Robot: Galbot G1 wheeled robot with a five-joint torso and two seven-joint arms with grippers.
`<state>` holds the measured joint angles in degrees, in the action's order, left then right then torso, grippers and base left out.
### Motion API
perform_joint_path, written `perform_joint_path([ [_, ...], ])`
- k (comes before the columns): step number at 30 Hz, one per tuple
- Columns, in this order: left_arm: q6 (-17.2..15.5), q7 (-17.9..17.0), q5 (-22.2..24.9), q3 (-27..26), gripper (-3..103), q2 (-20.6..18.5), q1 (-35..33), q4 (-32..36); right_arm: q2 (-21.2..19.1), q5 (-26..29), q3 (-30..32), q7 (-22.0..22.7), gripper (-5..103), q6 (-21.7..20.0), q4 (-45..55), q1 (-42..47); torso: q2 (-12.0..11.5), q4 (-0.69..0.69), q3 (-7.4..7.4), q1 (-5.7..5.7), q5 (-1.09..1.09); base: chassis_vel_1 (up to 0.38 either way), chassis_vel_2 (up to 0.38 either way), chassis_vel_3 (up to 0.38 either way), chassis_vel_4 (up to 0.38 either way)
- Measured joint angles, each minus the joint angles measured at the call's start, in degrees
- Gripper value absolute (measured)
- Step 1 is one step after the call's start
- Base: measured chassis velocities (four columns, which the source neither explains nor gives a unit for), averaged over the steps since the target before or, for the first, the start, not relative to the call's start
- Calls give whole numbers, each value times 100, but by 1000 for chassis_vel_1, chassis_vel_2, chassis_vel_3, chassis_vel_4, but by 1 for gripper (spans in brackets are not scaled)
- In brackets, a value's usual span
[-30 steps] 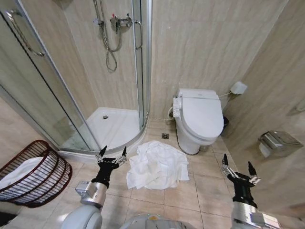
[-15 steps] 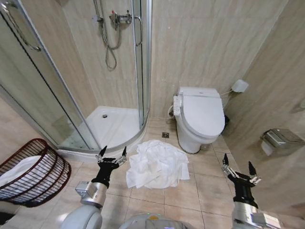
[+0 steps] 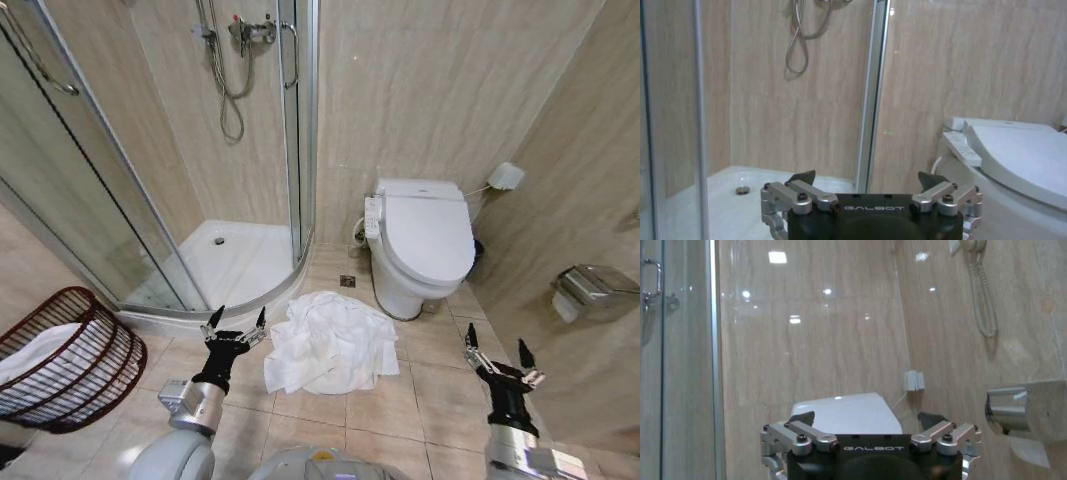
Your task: Discard the used towel into the hamper.
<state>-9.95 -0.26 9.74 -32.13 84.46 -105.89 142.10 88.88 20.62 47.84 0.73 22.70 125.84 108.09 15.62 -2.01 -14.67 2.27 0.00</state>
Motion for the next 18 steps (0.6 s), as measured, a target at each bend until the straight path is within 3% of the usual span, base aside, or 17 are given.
perform_joint_path([
  [10,0,0,0,0,100,0,0,0,-5,30,14,0,100,37,-9,5,-221,0,142,-78,0,0,0,0,0],
  [18,0,0,0,0,100,0,0,0,19,-77,-32,-16,100,53,-42,14,-280,-1,174,-105,0,0,0,0,0],
])
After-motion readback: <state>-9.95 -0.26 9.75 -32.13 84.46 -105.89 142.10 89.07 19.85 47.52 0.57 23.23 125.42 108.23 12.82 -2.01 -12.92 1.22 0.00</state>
